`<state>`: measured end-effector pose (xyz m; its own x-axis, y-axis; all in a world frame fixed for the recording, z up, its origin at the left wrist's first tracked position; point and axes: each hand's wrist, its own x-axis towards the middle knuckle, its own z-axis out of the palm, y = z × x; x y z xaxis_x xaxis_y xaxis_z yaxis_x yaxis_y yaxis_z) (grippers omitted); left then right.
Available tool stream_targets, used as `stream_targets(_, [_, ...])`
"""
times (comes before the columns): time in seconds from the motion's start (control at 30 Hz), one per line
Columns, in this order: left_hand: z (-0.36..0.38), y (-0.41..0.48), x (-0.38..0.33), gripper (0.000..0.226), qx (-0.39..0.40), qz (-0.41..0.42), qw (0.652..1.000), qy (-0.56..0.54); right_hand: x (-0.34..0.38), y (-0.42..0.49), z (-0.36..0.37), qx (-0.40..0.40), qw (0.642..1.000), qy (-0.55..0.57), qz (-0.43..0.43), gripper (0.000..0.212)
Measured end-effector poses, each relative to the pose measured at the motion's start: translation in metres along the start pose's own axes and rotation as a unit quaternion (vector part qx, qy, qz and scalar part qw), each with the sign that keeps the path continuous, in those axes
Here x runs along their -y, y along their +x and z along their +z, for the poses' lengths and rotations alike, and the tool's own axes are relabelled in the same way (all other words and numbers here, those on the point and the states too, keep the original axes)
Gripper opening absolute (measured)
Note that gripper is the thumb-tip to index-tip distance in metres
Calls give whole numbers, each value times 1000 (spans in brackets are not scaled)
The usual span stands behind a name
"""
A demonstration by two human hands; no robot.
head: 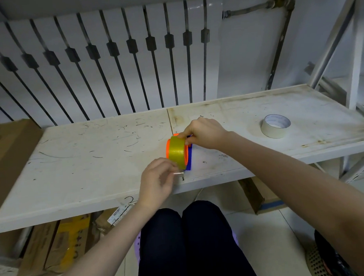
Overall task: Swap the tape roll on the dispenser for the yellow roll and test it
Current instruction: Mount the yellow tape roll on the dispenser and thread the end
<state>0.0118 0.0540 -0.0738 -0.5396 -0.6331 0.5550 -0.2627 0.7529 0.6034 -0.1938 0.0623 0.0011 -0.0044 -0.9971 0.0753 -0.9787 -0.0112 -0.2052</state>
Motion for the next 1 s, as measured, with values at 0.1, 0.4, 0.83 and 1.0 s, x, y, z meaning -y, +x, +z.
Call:
stream_targets(0.1, [-1, 7, -11, 12, -117, -78, 988, -70, 2, -7, 6, -15, 1000, -12, -4, 38])
stream_targets(0.4, [-14, 43, -15, 24, -100, -186, 966, -152, 13, -14, 30, -80, 994, -21, -78, 47])
stream_targets(0.83, [-24, 44, -8, 9, -38, -8, 999, 14, 22, 8, 40, -130, 957, -238, -107, 37])
stream_targets(1.0, [-23, 25, 0, 12, -20, 0, 998, 67, 33, 11, 40, -103, 942, -302, -108, 33])
